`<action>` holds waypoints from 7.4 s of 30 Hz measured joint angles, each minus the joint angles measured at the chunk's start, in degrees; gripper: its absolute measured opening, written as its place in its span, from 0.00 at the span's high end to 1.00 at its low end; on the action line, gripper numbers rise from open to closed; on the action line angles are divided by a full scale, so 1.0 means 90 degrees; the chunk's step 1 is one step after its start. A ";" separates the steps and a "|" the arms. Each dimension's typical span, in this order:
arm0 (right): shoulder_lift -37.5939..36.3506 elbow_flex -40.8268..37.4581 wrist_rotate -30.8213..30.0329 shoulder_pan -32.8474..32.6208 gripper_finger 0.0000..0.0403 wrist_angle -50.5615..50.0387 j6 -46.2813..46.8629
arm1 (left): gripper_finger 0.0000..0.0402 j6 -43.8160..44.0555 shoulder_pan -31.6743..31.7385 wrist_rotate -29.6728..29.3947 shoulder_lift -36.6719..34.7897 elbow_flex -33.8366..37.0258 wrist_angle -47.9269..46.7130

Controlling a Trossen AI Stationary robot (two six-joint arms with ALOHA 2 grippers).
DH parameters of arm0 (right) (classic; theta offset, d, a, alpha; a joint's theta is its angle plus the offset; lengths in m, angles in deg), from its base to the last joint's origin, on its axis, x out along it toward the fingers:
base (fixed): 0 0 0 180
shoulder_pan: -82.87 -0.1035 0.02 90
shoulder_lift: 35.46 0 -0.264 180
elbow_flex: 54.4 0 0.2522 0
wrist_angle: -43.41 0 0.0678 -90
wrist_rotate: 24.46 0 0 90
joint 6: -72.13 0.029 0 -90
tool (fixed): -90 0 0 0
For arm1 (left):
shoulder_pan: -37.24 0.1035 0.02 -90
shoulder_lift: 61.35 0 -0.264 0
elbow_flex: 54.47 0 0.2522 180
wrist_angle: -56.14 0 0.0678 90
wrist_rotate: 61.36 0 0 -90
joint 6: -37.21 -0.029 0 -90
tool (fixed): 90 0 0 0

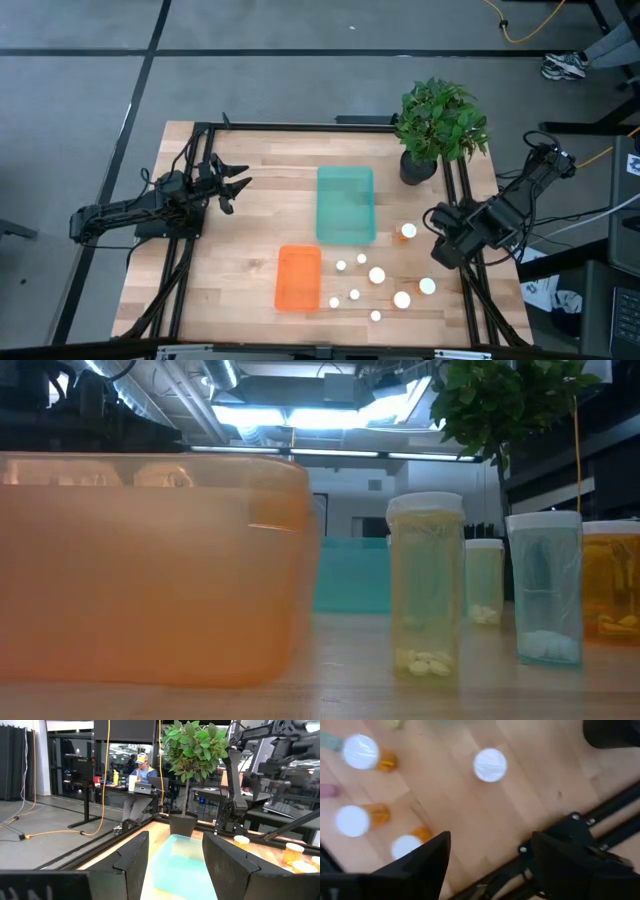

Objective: Pick and place medicine bottles into bin by pill shape (circle, oval)
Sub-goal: Put the top center big orange pill bottle into the green bin

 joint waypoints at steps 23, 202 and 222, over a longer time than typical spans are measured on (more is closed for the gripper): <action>-0.0799 -0.2748 0.0727 0.0002 0.32 0.2160 -0.0041 | 0.56 0.0000 0.0001 -0.0002 0.0000 0.0000 -0.0019; 0.3729 -0.0434 0.0457 0.5954 0.48 0.6335 -0.5935 | 0.56 0.0000 0.0001 -0.0005 0.0000 0.0000 -0.0039; 0.3731 -0.0434 0.0452 0.5962 0.48 0.6331 -0.6068 | 0.56 0.0000 0.0000 -0.0005 -0.0002 0.0002 -0.0046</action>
